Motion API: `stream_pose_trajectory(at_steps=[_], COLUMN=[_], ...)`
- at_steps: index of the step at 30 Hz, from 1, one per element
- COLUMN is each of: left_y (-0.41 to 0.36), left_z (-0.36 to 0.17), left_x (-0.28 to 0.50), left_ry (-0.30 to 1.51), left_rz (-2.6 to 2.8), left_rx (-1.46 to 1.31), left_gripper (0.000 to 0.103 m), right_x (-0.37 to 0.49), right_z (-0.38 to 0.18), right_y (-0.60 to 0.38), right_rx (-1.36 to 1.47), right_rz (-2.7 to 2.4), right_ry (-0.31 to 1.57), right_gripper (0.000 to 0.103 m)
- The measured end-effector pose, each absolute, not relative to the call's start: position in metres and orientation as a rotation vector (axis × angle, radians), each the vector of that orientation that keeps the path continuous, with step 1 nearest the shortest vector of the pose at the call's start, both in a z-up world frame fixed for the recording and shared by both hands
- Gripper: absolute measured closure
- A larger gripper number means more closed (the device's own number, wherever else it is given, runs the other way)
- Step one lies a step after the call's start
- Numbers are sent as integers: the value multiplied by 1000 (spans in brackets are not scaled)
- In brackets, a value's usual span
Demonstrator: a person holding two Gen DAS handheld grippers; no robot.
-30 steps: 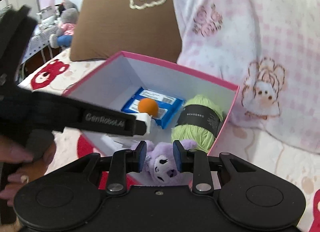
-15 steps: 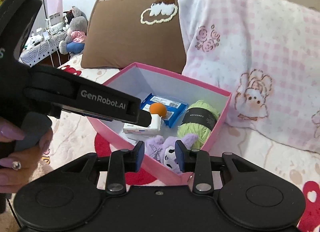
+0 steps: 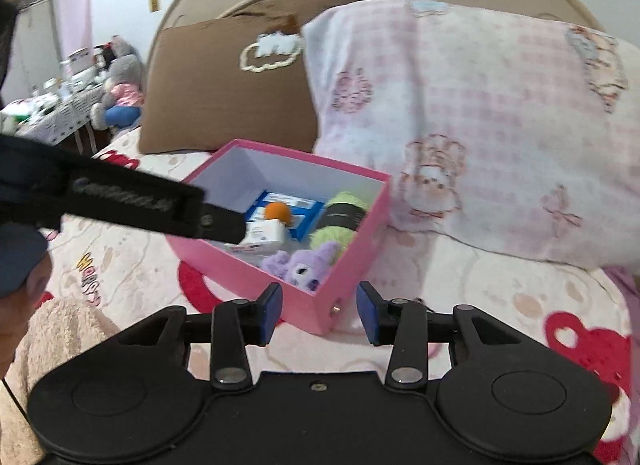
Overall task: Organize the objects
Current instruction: 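Raise the right tool out of the pink box and pull back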
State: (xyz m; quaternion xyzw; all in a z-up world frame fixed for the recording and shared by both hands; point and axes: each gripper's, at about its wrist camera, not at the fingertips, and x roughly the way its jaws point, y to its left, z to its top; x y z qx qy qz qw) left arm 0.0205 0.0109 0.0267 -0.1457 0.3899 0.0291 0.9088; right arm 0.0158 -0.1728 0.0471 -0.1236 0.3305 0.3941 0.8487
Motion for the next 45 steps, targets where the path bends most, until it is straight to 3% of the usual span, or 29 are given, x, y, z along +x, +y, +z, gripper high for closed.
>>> stream_pose_trajectory(at_steps=[3, 13, 19, 31, 35, 37, 45], left_y=[2, -30, -41, -30, -31, -32, -35], left_z=[28, 25, 21, 8, 12, 13, 9], left_x=[11, -14, -31, -41, -43, -43, -44], left_ry=[801, 815, 798, 820, 811, 806, 805], left_rz=[67, 60, 50, 105, 111, 111, 116], left_rx=[-314, -327, -299, -265, -245, -237, -210], left_gripper=[37, 37, 30, 29, 21, 19, 7], right_x=[12, -14, -26, -30, -25, -22, -15], right_z=[54, 60, 54, 39, 38, 37, 37], right_y=[-187, -211, -220, -222, -229, -233, -247], right_rx=[-210, -166, -187, -225, -205, -200, -149], right_rz=[797, 757, 730, 665, 612, 580, 508], right_ry=[698, 680, 719, 760, 770, 777, 799], right_gripper=[47, 37, 37, 33, 28, 17, 12])
